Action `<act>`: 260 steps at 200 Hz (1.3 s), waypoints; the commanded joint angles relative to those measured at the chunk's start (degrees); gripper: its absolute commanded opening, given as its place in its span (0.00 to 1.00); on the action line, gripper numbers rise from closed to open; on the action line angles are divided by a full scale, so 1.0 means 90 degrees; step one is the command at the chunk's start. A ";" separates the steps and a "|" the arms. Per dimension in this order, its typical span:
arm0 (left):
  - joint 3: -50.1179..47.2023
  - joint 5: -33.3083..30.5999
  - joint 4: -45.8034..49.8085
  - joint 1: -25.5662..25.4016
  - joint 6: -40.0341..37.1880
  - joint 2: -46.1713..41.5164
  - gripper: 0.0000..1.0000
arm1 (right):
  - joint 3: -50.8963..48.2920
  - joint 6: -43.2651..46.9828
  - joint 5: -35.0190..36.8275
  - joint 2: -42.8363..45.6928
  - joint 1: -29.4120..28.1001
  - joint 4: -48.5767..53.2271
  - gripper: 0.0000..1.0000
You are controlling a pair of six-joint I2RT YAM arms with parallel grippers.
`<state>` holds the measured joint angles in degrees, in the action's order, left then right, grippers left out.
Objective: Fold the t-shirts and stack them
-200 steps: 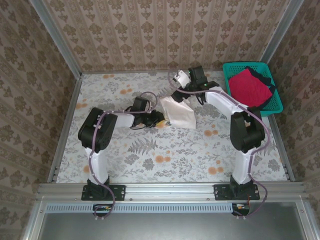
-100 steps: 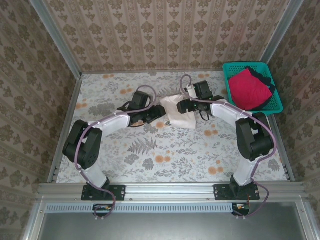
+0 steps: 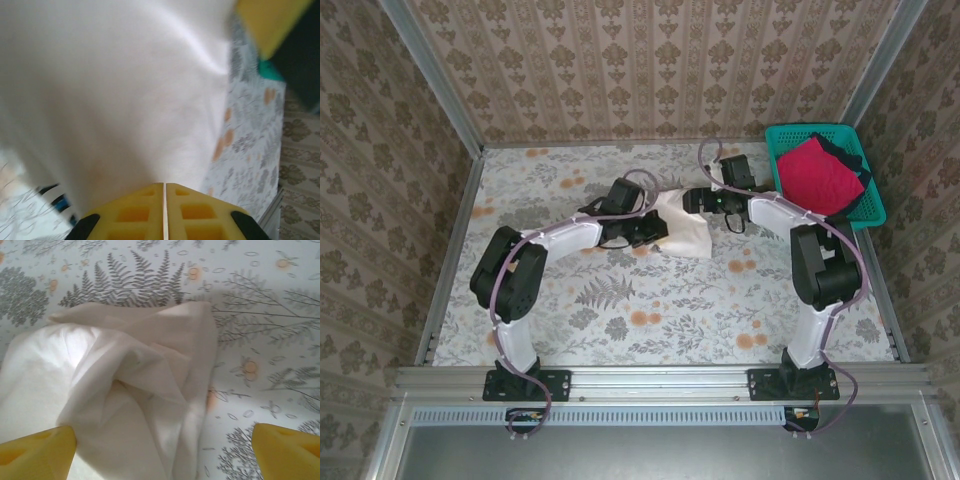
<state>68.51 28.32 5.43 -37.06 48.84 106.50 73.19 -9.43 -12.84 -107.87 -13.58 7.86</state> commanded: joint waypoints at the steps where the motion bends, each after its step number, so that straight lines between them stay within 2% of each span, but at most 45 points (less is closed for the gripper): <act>1: -0.0226 0.0188 -0.0055 0.0127 0.0042 0.0103 0.13 | 0.0193 0.0350 -0.0506 -0.0235 -0.0066 -0.0180 0.94; 26: -0.0256 0.0232 -0.0147 0.0187 0.0042 0.0286 0.14 | 0.0337 0.0363 -0.0266 -0.0554 -0.0085 -0.0126 0.95; 52: -0.0217 0.0243 -0.0086 0.0255 -0.0030 0.0448 0.15 | 0.0637 -0.0153 0.0263 -0.0931 0.0028 0.0029 0.88; 73: -0.0273 0.0204 -0.0066 0.0298 -0.0060 0.0555 0.15 | 0.1036 -0.0554 0.0323 -0.1291 0.0187 0.0255 0.81; 114: -0.0356 0.0121 -0.0035 0.0338 -0.0086 0.0729 0.16 | 0.1318 -0.1260 0.0219 -0.1515 0.0490 0.0426 0.78; 154: -0.0127 0.0072 0.0167 0.0329 -0.0282 0.0660 0.19 | 0.0725 -0.0859 -0.0530 -0.0704 0.0489 -0.0166 0.83; 179: 0.0008 0.0039 0.0200 0.0329 -0.0356 0.0529 0.22 | 0.0201 -0.0628 -0.0478 -0.0141 0.0331 -0.0578 0.86; 200: 0.0015 -0.0010 0.0007 0.0329 -0.0354 0.0326 0.29 | -0.0003 -0.0582 -0.0227 -0.0013 0.0116 -0.0792 0.87; 227: 0.0093 -0.0288 -0.0074 0.0383 -0.0464 -0.0008 0.37 | -0.0045 -0.0764 -0.0124 -0.0211 -0.0012 -0.0910 0.88; 260: 0.0488 -0.0521 0.0104 0.0618 -0.0657 0.0152 0.39 | 0.0875 -0.1018 0.0387 -0.0970 -0.0014 -0.0158 0.79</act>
<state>68.75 26.41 4.75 -33.45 45.63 108.33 75.44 -16.73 -14.11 -111.44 -14.15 2.11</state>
